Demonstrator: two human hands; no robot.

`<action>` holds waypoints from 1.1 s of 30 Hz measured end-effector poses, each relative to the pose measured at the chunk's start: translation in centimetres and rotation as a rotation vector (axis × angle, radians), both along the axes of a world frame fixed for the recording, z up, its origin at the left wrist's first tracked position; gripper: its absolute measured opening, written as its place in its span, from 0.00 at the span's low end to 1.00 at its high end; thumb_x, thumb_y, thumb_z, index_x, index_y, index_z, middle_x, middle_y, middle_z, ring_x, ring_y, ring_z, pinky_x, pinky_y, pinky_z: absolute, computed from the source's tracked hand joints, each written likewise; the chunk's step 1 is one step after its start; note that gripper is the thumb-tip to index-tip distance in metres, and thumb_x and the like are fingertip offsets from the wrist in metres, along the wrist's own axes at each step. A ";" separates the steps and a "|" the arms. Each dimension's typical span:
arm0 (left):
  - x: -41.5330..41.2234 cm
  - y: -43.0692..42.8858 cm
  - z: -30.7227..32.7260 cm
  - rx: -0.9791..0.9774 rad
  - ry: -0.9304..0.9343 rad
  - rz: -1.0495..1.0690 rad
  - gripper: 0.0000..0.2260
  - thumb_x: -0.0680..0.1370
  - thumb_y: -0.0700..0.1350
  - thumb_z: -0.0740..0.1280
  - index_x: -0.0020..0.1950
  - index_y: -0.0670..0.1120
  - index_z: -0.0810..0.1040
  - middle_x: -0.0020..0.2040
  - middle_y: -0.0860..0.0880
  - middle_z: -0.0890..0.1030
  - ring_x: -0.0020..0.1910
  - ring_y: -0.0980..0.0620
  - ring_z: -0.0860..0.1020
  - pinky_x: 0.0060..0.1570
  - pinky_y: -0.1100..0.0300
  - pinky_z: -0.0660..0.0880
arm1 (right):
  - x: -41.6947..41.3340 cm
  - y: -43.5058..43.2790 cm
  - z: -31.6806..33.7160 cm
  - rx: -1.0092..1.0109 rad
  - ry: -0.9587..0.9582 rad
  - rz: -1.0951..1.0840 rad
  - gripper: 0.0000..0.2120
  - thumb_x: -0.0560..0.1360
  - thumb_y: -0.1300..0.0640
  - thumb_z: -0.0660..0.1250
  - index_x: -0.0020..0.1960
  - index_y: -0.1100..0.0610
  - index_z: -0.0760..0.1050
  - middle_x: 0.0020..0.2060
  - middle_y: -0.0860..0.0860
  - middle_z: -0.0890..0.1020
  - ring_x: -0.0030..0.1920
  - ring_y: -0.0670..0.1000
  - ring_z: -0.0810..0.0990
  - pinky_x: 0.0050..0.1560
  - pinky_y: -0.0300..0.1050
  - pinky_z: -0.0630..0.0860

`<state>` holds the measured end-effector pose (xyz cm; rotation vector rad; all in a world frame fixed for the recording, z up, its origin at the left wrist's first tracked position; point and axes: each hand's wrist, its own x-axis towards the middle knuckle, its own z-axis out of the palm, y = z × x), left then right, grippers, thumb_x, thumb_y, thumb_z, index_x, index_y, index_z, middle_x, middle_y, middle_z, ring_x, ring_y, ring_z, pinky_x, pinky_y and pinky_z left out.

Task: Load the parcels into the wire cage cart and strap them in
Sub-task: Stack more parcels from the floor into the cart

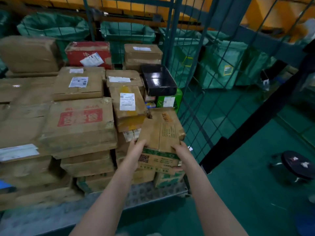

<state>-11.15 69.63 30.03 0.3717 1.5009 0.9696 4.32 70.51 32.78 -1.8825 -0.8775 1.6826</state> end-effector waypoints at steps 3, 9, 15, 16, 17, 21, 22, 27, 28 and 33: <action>0.3 0.6 -0.4 -0.019 -0.001 0.037 0.15 0.77 0.42 0.62 0.62 0.48 0.65 0.51 0.43 0.74 0.48 0.42 0.77 0.47 0.49 0.76 | 0.3 1.1 -0.7 -0.019 0.030 0.024 0.06 0.81 0.56 0.54 0.57 0.49 0.63 0.44 0.49 0.73 0.47 0.52 0.72 0.52 0.56 0.74; -1.8 4.0 -1.7 0.020 0.097 0.154 0.17 0.76 0.41 0.64 0.64 0.50 0.69 0.48 0.46 0.77 0.43 0.47 0.77 0.42 0.54 0.73 | -2.5 4.1 -4.0 0.051 -0.010 0.003 0.11 0.80 0.58 0.58 0.63 0.56 0.65 0.61 0.58 0.74 0.57 0.61 0.77 0.49 0.63 0.79; -4.4 8.2 -3.2 -0.017 0.279 0.183 0.21 0.73 0.42 0.65 0.66 0.53 0.70 0.64 0.44 0.70 0.57 0.44 0.72 0.57 0.49 0.72 | -5.0 7.2 -6.1 -0.187 0.061 0.104 0.20 0.76 0.63 0.66 0.65 0.63 0.65 0.63 0.61 0.73 0.57 0.64 0.78 0.42 0.56 0.81; -4.8 8.7 -3.4 -0.031 0.298 0.179 0.24 0.73 0.41 0.65 0.68 0.53 0.67 0.66 0.44 0.68 0.59 0.43 0.71 0.61 0.47 0.70 | -5.3 7.6 -6.3 -0.179 0.054 0.132 0.22 0.76 0.63 0.67 0.67 0.62 0.65 0.63 0.61 0.73 0.57 0.63 0.78 0.38 0.54 0.81; -5.3 9.3 -3.7 -0.039 0.307 0.172 0.28 0.73 0.40 0.65 0.71 0.53 0.63 0.68 0.43 0.66 0.62 0.42 0.70 0.63 0.46 0.69 | -5.7 8.1 -6.6 -0.180 0.046 0.166 0.23 0.75 0.63 0.68 0.67 0.61 0.65 0.62 0.61 0.74 0.57 0.62 0.78 0.37 0.53 0.81; -6.8 10.8 -4.7 0.026 0.308 0.098 0.37 0.72 0.31 0.63 0.76 0.53 0.53 0.69 0.41 0.65 0.63 0.41 0.69 0.61 0.48 0.71 | -6.2 9.4 -7.8 -0.263 -0.006 0.362 0.31 0.72 0.54 0.72 0.69 0.62 0.63 0.63 0.63 0.75 0.62 0.62 0.76 0.45 0.52 0.76; -7.2 11.1 -4.9 0.053 0.314 0.081 0.38 0.72 0.30 0.62 0.76 0.52 0.52 0.68 0.42 0.66 0.62 0.42 0.70 0.57 0.50 0.72 | -6.3 9.6 -8.0 -0.270 -0.034 0.396 0.32 0.72 0.51 0.72 0.69 0.63 0.63 0.63 0.63 0.75 0.61 0.61 0.76 0.48 0.53 0.76; -8.0 12.0 -5.4 0.144 0.369 0.040 0.37 0.74 0.34 0.65 0.75 0.57 0.51 0.66 0.45 0.69 0.61 0.44 0.72 0.55 0.49 0.76 | -7.2 10.6 -8.3 -0.232 -0.212 0.525 0.30 0.75 0.42 0.66 0.68 0.61 0.66 0.62 0.58 0.77 0.58 0.56 0.78 0.55 0.51 0.76; -8.1 12.1 -5.7 0.164 0.393 0.036 0.37 0.74 0.34 0.66 0.74 0.57 0.52 0.66 0.45 0.70 0.61 0.44 0.72 0.58 0.48 0.75 | -7.1 10.9 -8.1 -0.258 -0.227 0.593 0.28 0.76 0.41 0.63 0.67 0.61 0.67 0.63 0.57 0.76 0.60 0.56 0.77 0.57 0.51 0.74; -7.9 12.3 -7.3 0.168 0.563 0.071 0.34 0.75 0.28 0.62 0.75 0.52 0.57 0.65 0.46 0.75 0.62 0.47 0.74 0.54 0.59 0.72 | -4.5 13.2 -8.3 -0.050 -0.444 0.584 0.24 0.78 0.43 0.62 0.64 0.60 0.72 0.62 0.56 0.77 0.60 0.56 0.77 0.57 0.47 0.74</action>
